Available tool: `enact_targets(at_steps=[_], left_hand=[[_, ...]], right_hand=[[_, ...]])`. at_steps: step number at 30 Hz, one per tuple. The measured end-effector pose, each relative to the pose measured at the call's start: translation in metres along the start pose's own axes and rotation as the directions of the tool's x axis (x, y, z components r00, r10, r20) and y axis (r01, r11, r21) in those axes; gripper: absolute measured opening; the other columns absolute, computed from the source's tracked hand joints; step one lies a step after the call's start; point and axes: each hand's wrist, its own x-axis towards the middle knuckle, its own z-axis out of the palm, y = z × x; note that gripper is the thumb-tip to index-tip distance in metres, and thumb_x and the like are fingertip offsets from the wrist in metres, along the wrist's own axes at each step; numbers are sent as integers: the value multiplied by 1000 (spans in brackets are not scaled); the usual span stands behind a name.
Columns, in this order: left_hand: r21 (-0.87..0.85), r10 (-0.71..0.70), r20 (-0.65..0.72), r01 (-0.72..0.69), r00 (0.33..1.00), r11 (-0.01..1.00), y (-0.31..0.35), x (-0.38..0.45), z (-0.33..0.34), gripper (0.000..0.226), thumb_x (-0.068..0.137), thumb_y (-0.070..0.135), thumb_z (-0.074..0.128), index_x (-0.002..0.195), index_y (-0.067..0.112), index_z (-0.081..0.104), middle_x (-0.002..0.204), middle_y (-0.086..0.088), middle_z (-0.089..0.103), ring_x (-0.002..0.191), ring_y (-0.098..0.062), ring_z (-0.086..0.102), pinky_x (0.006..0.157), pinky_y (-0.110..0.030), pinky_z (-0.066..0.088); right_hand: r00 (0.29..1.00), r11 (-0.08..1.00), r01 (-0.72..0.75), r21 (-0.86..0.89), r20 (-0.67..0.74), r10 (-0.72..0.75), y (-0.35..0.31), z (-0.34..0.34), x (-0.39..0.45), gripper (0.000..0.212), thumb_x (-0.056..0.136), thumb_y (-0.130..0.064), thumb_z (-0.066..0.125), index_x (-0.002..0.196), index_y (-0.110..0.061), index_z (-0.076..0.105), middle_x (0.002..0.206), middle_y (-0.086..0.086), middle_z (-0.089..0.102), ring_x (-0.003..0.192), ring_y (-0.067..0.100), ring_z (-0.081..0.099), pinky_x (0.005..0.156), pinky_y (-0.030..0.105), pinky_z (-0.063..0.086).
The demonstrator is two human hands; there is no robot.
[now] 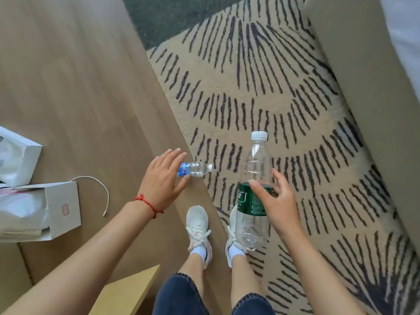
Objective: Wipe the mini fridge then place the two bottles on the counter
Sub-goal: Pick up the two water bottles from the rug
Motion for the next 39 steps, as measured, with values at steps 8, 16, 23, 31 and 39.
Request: enact_targets(at_steps=[8,16,23,31,39], left_hand=[[-183,-183,193,219,964,958,-55,85,101,52,90,34,53,134,8,43,136,-13,49,127,-28,42,102,-35,31],[-295,-253,411,390,876,872,-96,142,196,55,82,39,64,128,12,52,132,-6,54,123,-21,47,101,-28,33],[-179,-209,539,354,816,918,-122,148,239,78,67,45,76,132,14,47,134,-8,51,122,-24,47,101,-34,37],[-252,-226,586,440,778,862,-126,152,250,51,67,53,73,94,12,60,89,-1,57,85,-19,54,73,-29,43],[-385,-299,550,554,780,738,-109,149,265,56,66,51,72,105,14,55,94,0,56,87,-17,54,62,-24,41]], right_hand=[[992,992,-124,-9,-36,123,87,34,69,71,76,-41,68,137,-28,35,131,2,50,115,12,46,97,33,38],[978,979,-203,8,-41,203,161,74,123,76,72,-44,68,137,-26,34,111,-6,57,119,18,49,105,43,36],[978,978,-209,5,3,209,186,93,144,88,60,-56,61,138,-26,33,118,-3,60,118,13,47,99,30,32],[977,977,-211,-15,0,211,190,92,154,88,59,-58,61,137,-28,33,115,-6,63,117,11,49,98,29,32],[982,981,-188,-40,-2,188,176,100,164,78,70,-47,65,138,-24,33,97,-22,57,115,10,46,102,31,31]])
